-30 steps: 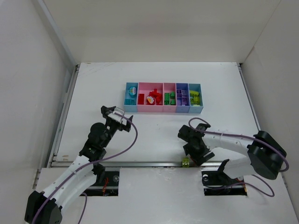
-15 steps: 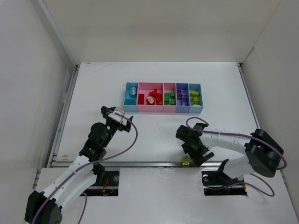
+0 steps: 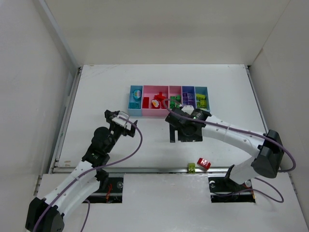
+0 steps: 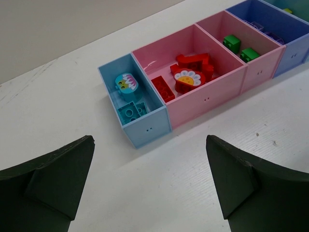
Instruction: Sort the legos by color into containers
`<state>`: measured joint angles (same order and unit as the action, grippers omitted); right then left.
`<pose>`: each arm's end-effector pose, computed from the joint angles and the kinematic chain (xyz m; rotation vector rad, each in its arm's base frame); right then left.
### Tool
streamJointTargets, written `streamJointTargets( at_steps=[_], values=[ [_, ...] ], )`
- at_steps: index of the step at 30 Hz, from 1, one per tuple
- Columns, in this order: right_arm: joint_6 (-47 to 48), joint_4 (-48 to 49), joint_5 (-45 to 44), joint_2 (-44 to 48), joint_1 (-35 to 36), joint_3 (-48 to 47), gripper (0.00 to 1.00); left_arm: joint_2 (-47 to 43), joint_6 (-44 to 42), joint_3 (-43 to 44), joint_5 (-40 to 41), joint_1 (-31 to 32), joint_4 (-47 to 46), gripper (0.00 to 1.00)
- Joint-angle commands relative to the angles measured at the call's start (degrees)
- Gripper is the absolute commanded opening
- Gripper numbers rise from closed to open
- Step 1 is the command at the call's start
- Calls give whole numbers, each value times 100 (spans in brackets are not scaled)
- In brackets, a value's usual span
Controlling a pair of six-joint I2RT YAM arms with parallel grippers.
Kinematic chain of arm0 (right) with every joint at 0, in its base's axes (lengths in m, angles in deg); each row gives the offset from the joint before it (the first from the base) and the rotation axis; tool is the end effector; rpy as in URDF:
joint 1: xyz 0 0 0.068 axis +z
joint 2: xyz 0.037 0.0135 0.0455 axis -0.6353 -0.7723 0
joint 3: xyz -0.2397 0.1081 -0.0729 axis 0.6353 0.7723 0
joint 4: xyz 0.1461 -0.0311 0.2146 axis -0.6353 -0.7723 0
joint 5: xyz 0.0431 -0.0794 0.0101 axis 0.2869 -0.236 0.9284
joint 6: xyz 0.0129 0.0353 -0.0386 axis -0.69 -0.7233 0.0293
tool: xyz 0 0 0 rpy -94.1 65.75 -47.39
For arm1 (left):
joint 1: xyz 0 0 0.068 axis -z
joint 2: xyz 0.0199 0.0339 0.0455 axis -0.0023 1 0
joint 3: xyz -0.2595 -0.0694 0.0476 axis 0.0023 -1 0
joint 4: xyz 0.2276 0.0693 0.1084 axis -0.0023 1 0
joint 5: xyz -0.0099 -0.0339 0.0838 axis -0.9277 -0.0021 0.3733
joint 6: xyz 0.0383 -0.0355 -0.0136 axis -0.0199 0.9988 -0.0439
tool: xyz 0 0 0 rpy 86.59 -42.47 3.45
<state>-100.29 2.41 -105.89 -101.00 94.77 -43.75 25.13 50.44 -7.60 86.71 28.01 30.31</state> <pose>0.1660 0.2182 0.2767 0.0340 2.7185 -0.0218 0.1452 -0.0773 0.2445 0.5391 1.3849 -0.2033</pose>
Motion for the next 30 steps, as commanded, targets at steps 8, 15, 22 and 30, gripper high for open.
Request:
streamJointTargets(
  at_steps=[8, 15, 22, 30],
  values=[
    [1639, 111, -347, 999, -346, -919, 100, -65, -1116, 511, -2513, -19, 603, 97],
    [1883, -374, -858, 1369, -2087, -2185, 100, 2236, -2499, 2715, -4907, 560, 2826, 93],
    [3008, 514, -911, 1571, -2439, -2292, 100, 5812, -4407, 6290, -4038, 2677, 5787, 92],
    [3738, 1059, -568, 1879, -2738, -1203, 100, 7908, -4839, 8151, -4145, 3645, 6311, 99]
  ],
)
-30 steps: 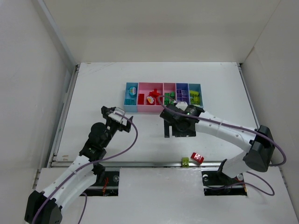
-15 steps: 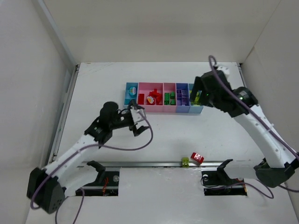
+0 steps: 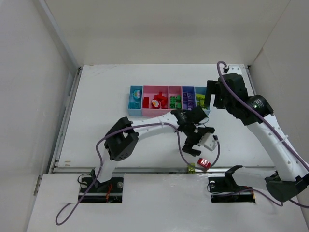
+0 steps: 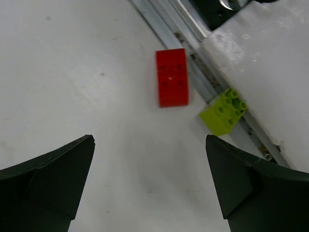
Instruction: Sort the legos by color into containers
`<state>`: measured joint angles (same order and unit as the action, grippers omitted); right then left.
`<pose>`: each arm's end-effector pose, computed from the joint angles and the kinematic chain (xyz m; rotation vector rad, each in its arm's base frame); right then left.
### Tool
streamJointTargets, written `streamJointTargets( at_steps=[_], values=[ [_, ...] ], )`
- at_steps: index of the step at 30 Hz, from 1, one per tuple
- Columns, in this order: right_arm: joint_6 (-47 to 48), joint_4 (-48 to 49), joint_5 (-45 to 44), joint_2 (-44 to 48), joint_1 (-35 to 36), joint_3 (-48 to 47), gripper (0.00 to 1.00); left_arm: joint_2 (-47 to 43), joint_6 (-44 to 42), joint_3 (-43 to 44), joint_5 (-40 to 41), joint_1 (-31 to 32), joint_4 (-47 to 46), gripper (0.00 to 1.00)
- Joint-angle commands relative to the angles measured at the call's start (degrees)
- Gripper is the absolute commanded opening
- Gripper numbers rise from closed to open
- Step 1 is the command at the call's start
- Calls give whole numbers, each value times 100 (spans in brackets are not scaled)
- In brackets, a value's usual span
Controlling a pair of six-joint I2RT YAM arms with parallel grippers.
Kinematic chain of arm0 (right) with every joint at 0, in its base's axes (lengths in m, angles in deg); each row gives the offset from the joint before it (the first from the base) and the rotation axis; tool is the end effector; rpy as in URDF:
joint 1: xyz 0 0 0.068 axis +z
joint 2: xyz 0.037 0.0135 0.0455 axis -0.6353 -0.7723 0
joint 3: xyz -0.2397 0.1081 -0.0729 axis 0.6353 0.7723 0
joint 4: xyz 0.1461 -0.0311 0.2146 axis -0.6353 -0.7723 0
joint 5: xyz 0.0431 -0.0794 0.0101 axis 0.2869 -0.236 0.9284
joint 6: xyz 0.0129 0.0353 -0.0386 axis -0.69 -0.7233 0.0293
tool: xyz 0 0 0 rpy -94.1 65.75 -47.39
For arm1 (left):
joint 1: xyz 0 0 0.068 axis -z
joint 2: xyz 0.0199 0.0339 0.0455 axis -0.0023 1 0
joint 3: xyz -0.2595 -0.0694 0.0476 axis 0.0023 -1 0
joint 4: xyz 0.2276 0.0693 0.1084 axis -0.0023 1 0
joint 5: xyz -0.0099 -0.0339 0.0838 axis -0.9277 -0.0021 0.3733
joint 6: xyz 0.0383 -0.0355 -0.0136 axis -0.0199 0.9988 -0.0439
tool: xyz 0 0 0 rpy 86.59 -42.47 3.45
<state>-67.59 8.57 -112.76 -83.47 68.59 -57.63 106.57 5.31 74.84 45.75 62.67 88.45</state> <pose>0.1944 0.0898 0.4261 0.1074 2.1630 -0.0324 0.1875 -0.4122 0.2418 2.2060 0.8795 -0.9166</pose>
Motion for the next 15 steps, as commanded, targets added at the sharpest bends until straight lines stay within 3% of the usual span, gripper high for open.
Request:
streamJointTargets(
  at_steps=[1, 5, 10, 15],
  values=[
    [590, 539, 118, 178, -120, 334, 100, -236, -325, -199, 214, 405, 121, 99],
    [916, 829, 205, 240, -252, 511, 100, 264, -106, -52, 296, 715, 65, 99],
    [1189, 961, 285, 240, -383, 564, 100, 696, 792, 317, 138, 715, -437, 95],
    [1303, 1101, 285, 433, -436, 845, 100, 1091, 1186, 573, 208, 777, -542, 86]
  ],
)
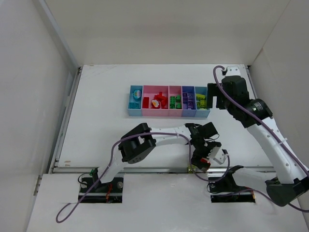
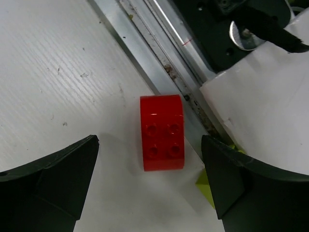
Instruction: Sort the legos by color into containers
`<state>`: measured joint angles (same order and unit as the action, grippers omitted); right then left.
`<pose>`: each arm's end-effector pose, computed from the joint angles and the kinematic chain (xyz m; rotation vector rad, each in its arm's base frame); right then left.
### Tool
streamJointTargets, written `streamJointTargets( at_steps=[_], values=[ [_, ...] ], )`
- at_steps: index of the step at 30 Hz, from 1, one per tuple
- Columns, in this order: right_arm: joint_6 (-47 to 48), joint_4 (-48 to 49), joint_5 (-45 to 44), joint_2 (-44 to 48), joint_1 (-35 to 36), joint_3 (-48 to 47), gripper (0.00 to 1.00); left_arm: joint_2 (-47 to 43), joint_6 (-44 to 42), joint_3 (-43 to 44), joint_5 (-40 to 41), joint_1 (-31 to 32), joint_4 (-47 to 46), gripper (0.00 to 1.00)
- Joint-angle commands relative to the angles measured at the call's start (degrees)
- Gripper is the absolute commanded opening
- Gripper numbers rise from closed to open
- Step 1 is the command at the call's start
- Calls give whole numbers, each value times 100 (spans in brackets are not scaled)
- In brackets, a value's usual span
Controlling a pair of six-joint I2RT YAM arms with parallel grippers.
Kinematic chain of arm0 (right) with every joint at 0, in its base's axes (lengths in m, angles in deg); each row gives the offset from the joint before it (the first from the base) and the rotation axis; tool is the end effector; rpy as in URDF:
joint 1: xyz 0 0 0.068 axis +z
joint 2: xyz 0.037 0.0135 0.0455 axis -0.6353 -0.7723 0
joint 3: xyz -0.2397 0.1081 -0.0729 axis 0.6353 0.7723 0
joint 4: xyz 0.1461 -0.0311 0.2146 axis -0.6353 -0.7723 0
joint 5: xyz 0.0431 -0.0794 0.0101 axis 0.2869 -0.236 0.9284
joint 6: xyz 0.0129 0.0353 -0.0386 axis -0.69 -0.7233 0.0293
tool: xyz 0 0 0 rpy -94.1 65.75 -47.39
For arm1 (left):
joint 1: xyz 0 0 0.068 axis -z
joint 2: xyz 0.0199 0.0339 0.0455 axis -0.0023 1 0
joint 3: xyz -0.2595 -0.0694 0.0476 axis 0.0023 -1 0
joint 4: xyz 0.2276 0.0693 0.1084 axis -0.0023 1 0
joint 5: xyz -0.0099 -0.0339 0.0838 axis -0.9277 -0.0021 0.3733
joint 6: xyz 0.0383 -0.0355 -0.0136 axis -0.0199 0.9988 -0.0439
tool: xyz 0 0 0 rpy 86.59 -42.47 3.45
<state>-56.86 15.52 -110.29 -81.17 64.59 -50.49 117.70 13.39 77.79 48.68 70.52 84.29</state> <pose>0.2032 0.0789 0.4061 -0.0319 2.1502 -0.1171 0.1414 -0.4633 0.1738 2.3109 0.9895 -0.9909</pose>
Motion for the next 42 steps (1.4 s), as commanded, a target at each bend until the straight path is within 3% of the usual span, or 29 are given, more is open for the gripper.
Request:
streamJointTargets(
  at_steps=[1, 5, 9, 11, 14, 15, 21, 24, 31, 34, 38, 42],
  values=[
    [230, 407, 38, 291, -36, 131, 100, 48, 526, 278, 45, -8, -127, 84],
    [230, 469, 38, 353, -36, 192, 100, 49, 380, -38, 231, -8, -188, 66],
    [230, 521, -14, 353, -36, 192, 100, -4, 212, -223, 284, -8, -136, 41],
    [230, 521, -14, 353, -36, 192, 100, -56, 211, -276, 109, -8, -136, 21],
    [230, 521, -14, 353, -36, 139, 100, -117, 264, -276, 108, -8, -205, 2],
    [230, 521, -14, 353, -36, 139, 100, -187, 316, -328, 160, -8, -206, 0],
    [-85, 249, 91, 55, -211, -352, 100, -1011, 896, -267, 336, -578, -206, 0],
    [-183, 310, 416, -16, -343, -554, 100, -1801, 1441, -407, 705, -1219, -478, 0],
    [-754, 898, 724, -77, -344, -389, 100, -3500, 2662, -1733, 1400, -3081, -1488, 0],
    [-842, 1022, 864, -366, -344, -300, 100, -3502, 2594, -2094, 1146, -4091, -1489, 0],
    [-938, 498, 1040, -788, -291, -352, 100, -2985, 2102, -2148, 961, -4516, -1681, 0],
    [-1420, -102, 1006, -816, 138, 68, 100, -2326, 1960, -1920, 716, -4955, -1858, 9]
  ],
)
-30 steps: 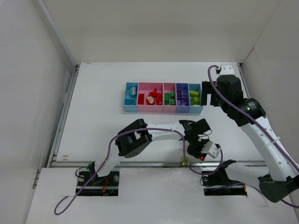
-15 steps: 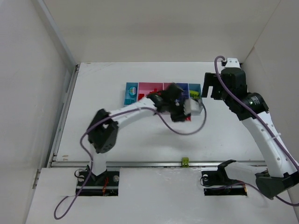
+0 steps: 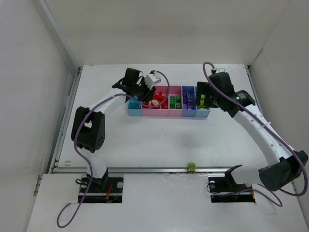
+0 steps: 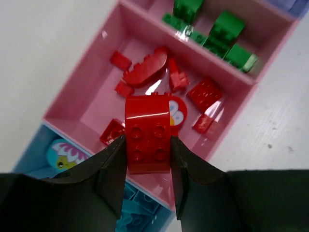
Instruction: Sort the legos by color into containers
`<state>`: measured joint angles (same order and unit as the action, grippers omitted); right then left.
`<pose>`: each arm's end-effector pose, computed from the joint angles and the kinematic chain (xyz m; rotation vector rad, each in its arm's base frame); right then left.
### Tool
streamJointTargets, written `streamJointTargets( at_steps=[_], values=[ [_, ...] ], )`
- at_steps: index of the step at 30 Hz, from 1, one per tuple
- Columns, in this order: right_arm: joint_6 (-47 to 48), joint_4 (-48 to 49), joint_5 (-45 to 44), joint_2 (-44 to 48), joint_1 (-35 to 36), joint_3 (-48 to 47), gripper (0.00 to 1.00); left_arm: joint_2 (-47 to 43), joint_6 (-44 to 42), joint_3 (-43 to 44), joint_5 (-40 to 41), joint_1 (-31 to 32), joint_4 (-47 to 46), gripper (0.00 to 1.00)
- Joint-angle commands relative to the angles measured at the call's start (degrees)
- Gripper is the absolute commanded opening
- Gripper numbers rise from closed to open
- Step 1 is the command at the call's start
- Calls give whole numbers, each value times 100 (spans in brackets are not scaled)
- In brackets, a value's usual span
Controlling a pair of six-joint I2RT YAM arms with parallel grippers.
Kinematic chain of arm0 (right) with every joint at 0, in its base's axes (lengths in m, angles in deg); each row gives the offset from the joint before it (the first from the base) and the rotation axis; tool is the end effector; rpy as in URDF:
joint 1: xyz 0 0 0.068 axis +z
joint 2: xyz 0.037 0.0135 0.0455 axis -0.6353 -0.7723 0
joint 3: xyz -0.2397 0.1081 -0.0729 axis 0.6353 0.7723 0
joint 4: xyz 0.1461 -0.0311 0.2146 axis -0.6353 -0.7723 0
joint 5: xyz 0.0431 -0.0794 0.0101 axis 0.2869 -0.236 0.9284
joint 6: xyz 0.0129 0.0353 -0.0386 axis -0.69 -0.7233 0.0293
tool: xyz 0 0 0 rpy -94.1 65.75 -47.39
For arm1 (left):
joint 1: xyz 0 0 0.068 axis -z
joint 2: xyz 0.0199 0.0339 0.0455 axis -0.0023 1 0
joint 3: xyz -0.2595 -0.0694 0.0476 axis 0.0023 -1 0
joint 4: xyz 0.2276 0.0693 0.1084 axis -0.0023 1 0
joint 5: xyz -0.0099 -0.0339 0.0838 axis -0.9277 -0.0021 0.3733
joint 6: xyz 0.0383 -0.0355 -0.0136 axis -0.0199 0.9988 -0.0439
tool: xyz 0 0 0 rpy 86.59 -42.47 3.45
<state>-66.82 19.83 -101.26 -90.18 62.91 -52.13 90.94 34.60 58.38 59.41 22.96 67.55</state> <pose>0.2492 0.0977 0.3852 0.0939 2.2383 0.1061 0.3728 -0.1751 0.2852 1.1732 1.7280 -0.4423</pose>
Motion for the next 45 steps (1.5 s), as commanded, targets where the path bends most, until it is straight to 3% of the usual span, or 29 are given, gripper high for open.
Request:
streamJointTargets(
  at_steps=[1, 2, 5, 6, 7, 14, 18, 24, 33, 38, 45],
  values=[
    [-512, -612, 33, 85, 447, 364, 100, 447, -99, 74, -489, -339, -254, 15],
    [-583, -673, 32, 146, 718, 487, 100, 535, -98, 135, -543, -341, -254, 38],
    [-917, -867, 189, 295, 1001, 918, 100, 589, -396, 136, -649, -402, -254, 65],
    [-987, -867, 269, 348, 1142, 1023, 100, 589, -449, 136, -649, -350, -254, 87],
    [-1101, -867, 365, 453, 1195, 1259, 100, 484, -450, 136, -649, -349, -254, 98],
    [-1979, -665, 1446, 814, 1854, 2612, 100, -367, -582, -144, -587, -43, 115, 100],
    [-2489, -604, 1500, 876, 2302, 3115, 100, -668, -161, -198, -412, 177, 220, 100],
    [-2833, 45, 1886, 578, 2646, 3774, 92, -940, 622, -145, -210, 240, 396, 100],
    [-2825, 513, 1826, -301, 2839, 3889, 88, -1345, 746, -708, -33, 345, 449, 100],
    [-2886, 390, 1686, -618, 2839, 3889, 71, -1450, 746, -708, 19, 345, 501, 100],
    [-2939, -94, 1482, -566, 2839, 3942, 71, -1450, 746, -708, -33, 345, 501, 100]
  ],
)
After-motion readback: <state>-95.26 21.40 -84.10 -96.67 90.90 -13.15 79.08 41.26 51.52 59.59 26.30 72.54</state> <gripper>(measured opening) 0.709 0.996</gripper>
